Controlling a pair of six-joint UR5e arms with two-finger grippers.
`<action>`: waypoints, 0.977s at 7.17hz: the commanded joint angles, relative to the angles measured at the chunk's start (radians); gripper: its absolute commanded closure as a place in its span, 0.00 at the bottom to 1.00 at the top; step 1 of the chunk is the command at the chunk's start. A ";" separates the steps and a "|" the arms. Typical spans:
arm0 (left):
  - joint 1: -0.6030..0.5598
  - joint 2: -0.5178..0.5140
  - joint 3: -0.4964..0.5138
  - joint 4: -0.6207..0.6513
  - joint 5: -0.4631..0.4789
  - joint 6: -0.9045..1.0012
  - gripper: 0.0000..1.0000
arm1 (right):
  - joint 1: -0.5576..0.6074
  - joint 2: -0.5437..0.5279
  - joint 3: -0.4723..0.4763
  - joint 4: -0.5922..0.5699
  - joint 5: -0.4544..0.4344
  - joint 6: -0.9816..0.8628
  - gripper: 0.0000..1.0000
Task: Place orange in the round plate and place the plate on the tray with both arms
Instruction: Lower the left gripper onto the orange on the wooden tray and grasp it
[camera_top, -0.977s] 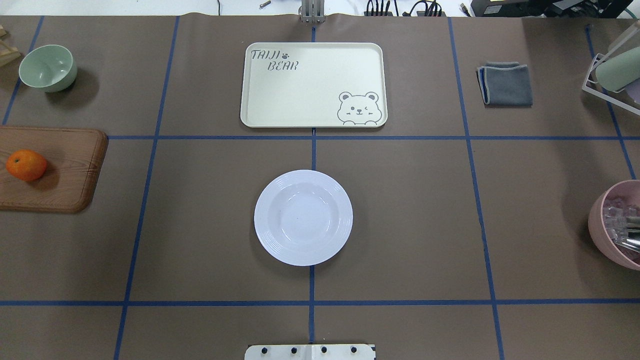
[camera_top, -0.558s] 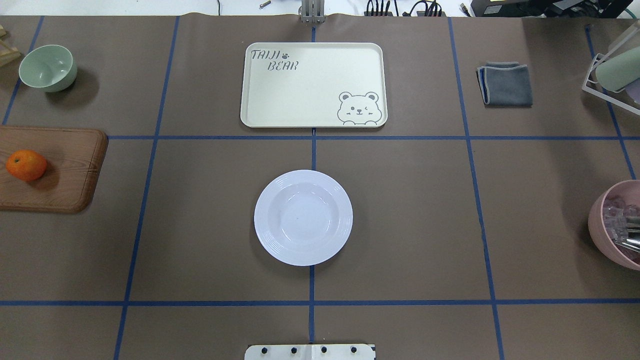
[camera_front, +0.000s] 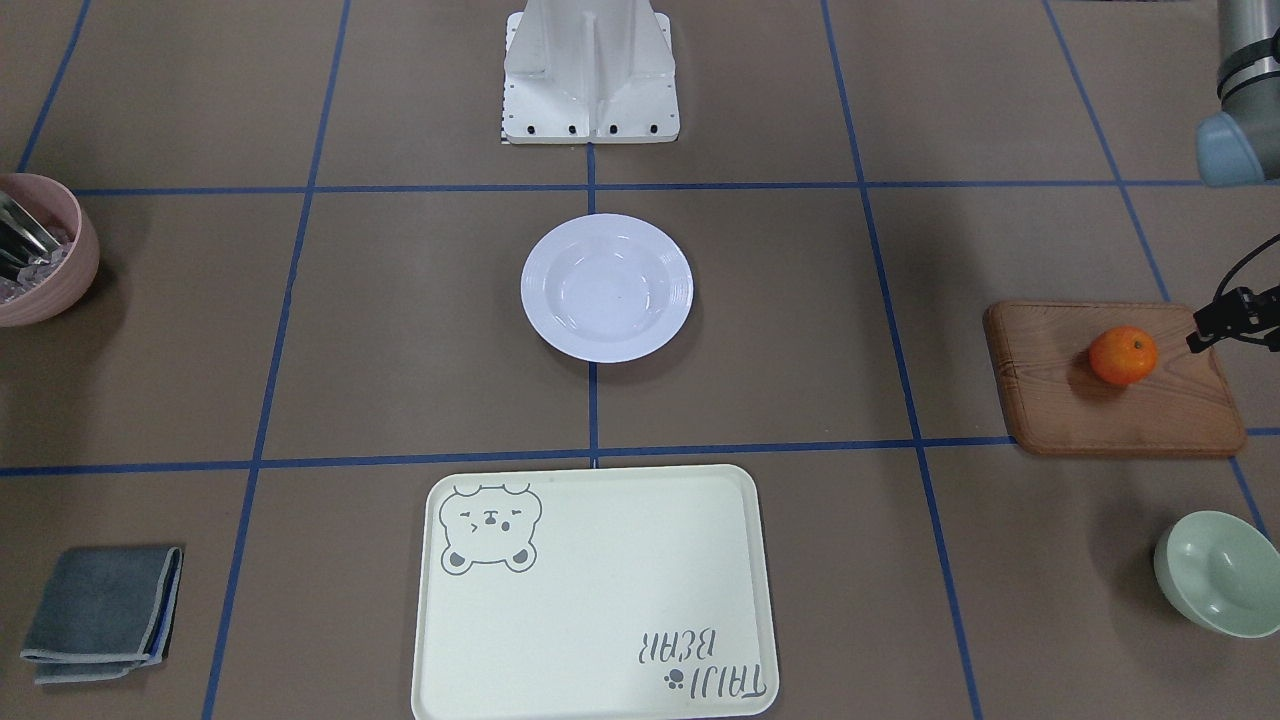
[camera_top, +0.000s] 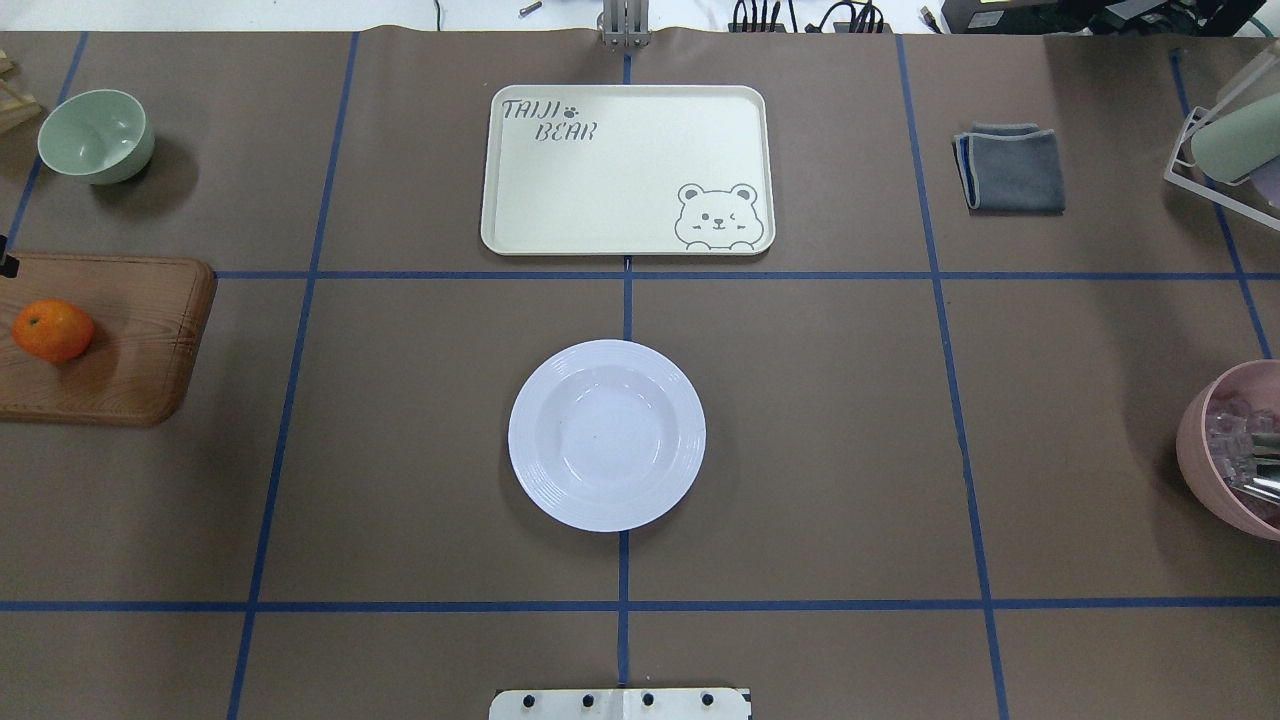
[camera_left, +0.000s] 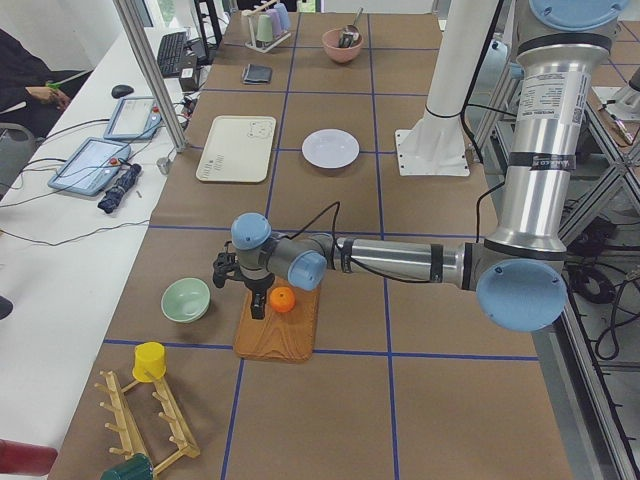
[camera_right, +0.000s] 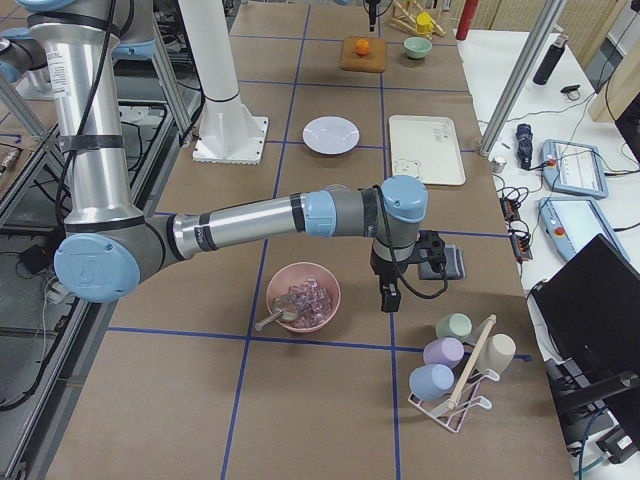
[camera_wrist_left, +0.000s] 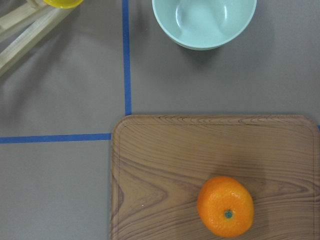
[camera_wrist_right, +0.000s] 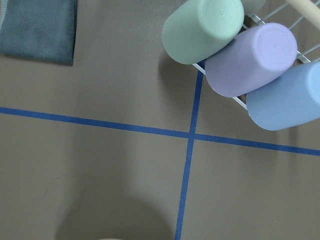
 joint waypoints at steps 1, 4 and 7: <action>0.029 0.005 0.019 -0.051 -0.001 -0.060 0.01 | 0.000 0.005 0.000 -0.001 0.007 0.001 0.00; 0.101 0.005 0.011 -0.054 -0.001 -0.066 0.01 | 0.000 0.006 -0.003 -0.003 0.010 0.001 0.00; 0.124 0.009 0.021 -0.051 0.000 -0.060 0.01 | 0.000 0.006 -0.009 -0.012 0.031 0.001 0.00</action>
